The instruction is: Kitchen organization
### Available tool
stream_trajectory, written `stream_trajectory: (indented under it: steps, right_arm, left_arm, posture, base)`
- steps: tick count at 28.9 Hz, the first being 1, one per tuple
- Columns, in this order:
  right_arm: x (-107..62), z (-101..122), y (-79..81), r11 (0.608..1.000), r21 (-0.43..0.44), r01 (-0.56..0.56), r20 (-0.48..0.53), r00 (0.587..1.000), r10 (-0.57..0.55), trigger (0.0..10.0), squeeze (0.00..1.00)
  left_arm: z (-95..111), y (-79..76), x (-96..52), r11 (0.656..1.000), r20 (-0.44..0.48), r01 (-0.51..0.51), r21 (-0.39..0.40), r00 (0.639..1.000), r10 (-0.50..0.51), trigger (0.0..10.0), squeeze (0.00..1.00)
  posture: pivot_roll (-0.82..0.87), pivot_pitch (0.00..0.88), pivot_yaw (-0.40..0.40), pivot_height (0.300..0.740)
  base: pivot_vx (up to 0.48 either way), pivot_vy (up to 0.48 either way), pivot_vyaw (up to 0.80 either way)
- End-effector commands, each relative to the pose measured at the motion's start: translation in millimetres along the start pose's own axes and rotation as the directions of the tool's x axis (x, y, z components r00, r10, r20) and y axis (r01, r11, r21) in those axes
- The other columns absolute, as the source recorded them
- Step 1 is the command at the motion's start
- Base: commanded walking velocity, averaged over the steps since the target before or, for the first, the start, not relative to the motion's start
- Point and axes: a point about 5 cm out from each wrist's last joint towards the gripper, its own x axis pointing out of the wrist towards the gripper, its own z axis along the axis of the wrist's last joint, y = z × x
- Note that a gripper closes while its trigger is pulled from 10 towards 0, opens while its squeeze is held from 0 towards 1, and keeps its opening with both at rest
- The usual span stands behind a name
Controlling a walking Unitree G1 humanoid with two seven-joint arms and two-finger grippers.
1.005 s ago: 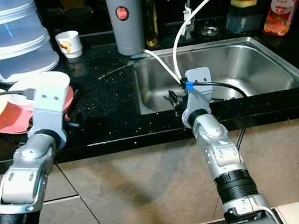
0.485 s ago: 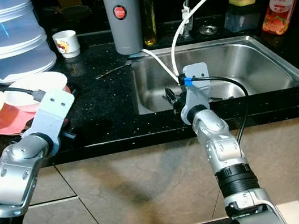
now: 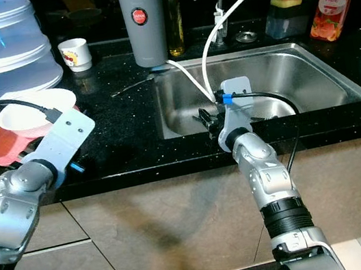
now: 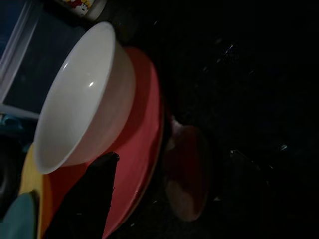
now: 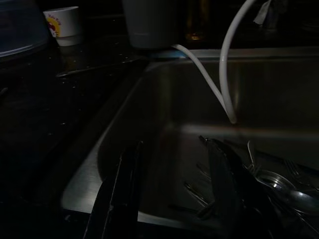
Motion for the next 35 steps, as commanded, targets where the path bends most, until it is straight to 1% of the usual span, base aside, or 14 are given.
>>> stream_trajectory:
  steps: [1,6,14,18,19,20,21,24,28,29,31,32,34,35]
  right_arm:
    - [-0.8,-3,0.2,1.0,0.028,-0.001,-0.012,1.0,0.001,10.0,0.0]
    - [-1.3,-4,0.1,0.999,0.033,-0.001,-0.017,1.0,0.002,10.0,0.0]
    - [-1.0,-3,3.8,0.998,0.05,-0.04,-0.014,0.999,0.04,10.0,0.0]
    - [-3.5,-5,17.8,0.979,0.037,-0.202,-0.041,0.978,0.203,10.0,0.0]
    - [-3.5,-5,17.8,0.979,0.037,-0.202,-0.041,0.978,0.203,10.0,0.0]
    - [-5.9,-7,23.9,0.963,0.019,-0.27,-0.063,0.961,0.27,10.0,0.0]
    - [-5.9,-7,23.9,0.963,0.019,-0.27,-0.063,0.961,0.27,10.0,0.0]
    - [-13.1,-10,36.9,0.918,0.012,-0.397,-0.096,0.913,0.396,10.0,0.0]
    - [-15.6,-8,42.2,0.902,0.028,-0.432,-0.088,0.897,0.432,10.0,0.0]
    - [-15.8,-8,43.2,0.9,0.031,-0.436,-0.086,0.896,0.437,10.0,0.0]
    - [-16.4,-7,44.9,0.893,0.035,-0.449,-0.085,0.889,0.45,10.0,0.0]
    - [-16.4,-7,46.0,0.89,0.038,-0.454,-0.084,0.886,0.455,10.0,0.0]
    - [-16.5,-7,46.6,0.889,0.039,-0.457,-0.084,0.885,0.459,10.0,0.0]
    - [-16.6,-7,47.2,0.887,0.042,-0.459,-0.083,0.883,0.461,10.0,0.0]
  left_arm:
    - [-4,1.3,0.2,0.999,-0.04,0.006,0.053,0.999,-0.004,10.0,0.0]
    - [-5,7.1,-4.3,0.994,-0.067,0.002,0.108,0.998,0.005,10.0,0.0]
    - [-9,11.0,-2.2,0.989,-0.071,-0.011,0.151,0.997,0.022,10.0,0.0]
    - [-9,9.1,-1.2,0.989,-0.072,0.0,0.15,0.997,0.011,10.0,0.0]
    - [-9,9.1,-1.2,0.989,-0.072,0.0,0.15,0.997,0.011,10.0,0.0]
    - [-9,8.6,-1.0,0.988,-0.073,0.005,0.152,0.997,0.006,10.0,0.0]
    - [-9,8.6,-1.0,0.988,-0.073,0.005,0.152,0.997,0.006,10.0,0.0]
    - [-9,6.6,-0.2,0.987,-0.074,0.029,0.161,0.997,-0.018,10.0,0.0]
    - [-11,5.6,-0.1,0.984,-0.079,0.043,0.172,0.996,-0.029,10.0,0.0]
    - [-12,5.6,-0.2,0.983,-0.084,0.046,0.18,0.996,-0.032,8.2,0.0]
    - [-13,5.8,-0.2,0.981,-0.09,0.05,0.188,0.995,-0.033,6.4,0.0]
    - [-14,6.5,0.0,0.98,-0.092,0.05,0.194,0.995,-0.032,4.0,0.0]
    - [-14,7.0,0.2,0.979,-0.093,0.049,0.197,0.995,-0.031,4.0,0.0]
    - [-14,7.5,0.2,0.979,-0.094,0.049,0.198,0.995,-0.031,0.3,0.0]
  posture:
    - [0.01,0.092,-0.007,0.74]
    - [0.01,0.092,-0.007,0.74]
    - [0.01,0.095,-0.009,0.74]
    - [0.01,0.096,-0.005,0.74]
    - [0.01,0.096,-0.005,0.74]
    - [0.01,0.096,-0.005,0.74]
    - [0.01,0.096,-0.005,0.74]
    - [0.01,0.097,-0.006,0.74]
    - [0.01,0.097,-0.006,0.74]
    - [0.01,0.097,-0.006,0.74]
    - [0.01,0.097,-0.006,0.74]
    - [0.01,0.101,-0.007,0.74]
    - [0.01,0.101,-0.007,0.74]
    - [0.01,0.101,-0.007,0.74]
  base:
    - [0.0,0.0,0.0]
    - [0.0,0.0,0.0]
    - [0.0,0.0,0.0]
    - [0.0,0.0,0.0]
    - [0.0,0.0,0.0]
    - [0.0,0.0,0.0]
    - [0.0,0.0,0.0]
    - [0.0,0.0,0.0]
    - [0.0,0.0,0.0]
    - [0.0,0.0,0.0]
    - [0.0,0.0,0.0]
    - [0.0,0.0,0.0]
    - [0.0,0.0,0.0]
    - [0.0,0.0,0.0]
